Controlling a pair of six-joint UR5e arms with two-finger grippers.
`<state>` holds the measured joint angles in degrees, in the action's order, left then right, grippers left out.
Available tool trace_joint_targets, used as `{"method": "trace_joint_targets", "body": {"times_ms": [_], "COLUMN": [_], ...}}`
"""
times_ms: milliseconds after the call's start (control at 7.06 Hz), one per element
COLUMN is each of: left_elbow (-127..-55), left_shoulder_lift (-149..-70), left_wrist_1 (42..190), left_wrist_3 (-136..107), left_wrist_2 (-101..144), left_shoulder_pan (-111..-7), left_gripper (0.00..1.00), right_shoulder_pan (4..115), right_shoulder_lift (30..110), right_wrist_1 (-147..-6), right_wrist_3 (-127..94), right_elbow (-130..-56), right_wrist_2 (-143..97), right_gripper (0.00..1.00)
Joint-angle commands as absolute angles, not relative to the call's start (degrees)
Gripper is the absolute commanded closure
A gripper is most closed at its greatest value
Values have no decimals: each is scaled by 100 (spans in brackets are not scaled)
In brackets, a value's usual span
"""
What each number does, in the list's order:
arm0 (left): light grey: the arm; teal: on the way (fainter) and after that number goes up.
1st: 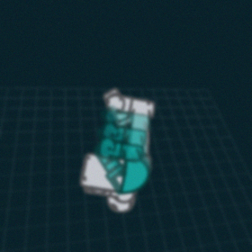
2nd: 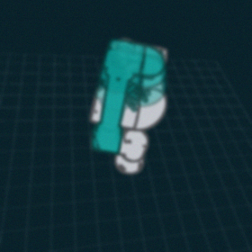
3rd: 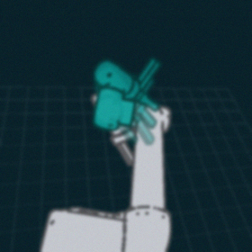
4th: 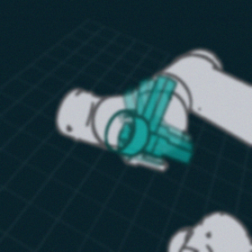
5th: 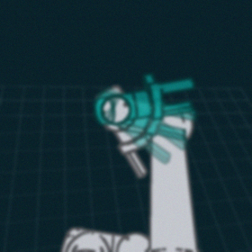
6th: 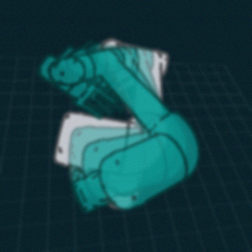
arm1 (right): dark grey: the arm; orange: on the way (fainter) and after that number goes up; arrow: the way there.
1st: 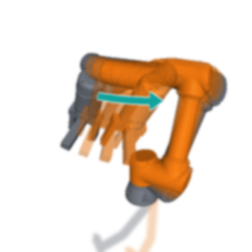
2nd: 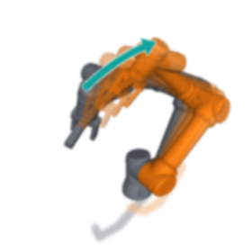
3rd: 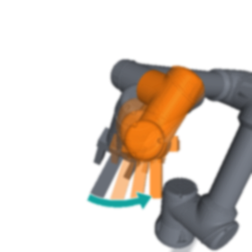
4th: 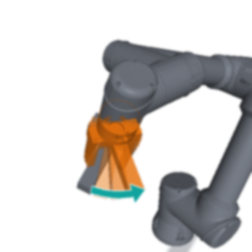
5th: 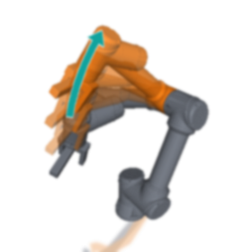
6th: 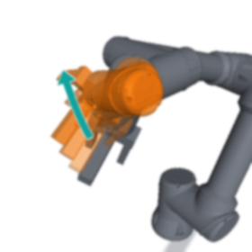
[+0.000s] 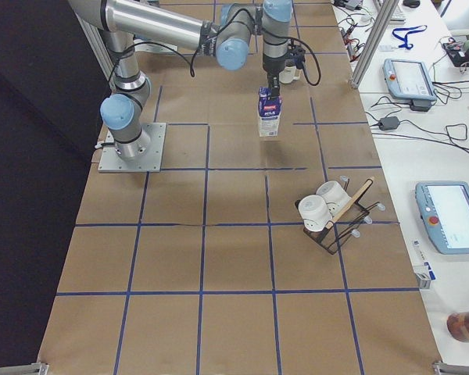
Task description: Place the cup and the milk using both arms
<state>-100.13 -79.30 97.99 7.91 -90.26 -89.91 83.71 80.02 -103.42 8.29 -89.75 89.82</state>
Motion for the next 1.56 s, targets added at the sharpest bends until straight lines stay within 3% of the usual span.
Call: {"method": "trace_joint_targets", "body": {"times_ms": [0, 283, 567, 1417], "left_elbow": [-10020, -10028, -10028, -10028], "left_shoulder_lift": [-7910, -7928, -7928, -7858], "left_wrist_1": [9852, 9879, 9879, 9739], "left_wrist_3": [809, 835, 835, 800], "left_wrist_2": [-9026, -9035, -9122, -9194], "left_shoulder_pan": [-8991, -8983, -8983, -8991], "left_gripper": [0, 0, 0, 0], "right_shoulder_pan": [9294, 9999, 10466, 10485], "right_shoulder_lift": [6852, 5902, 5241, 4940], "right_wrist_1": [-9951, -9450, -9439, -9149], "right_wrist_3": [-398, -1376, -1914, -1749], "right_elbow": [-7573, -6228, -5522, -5335], "right_wrist_2": [9017, 9000, 8991, 8921], "right_gripper": [70, 70, 70, 70]}}
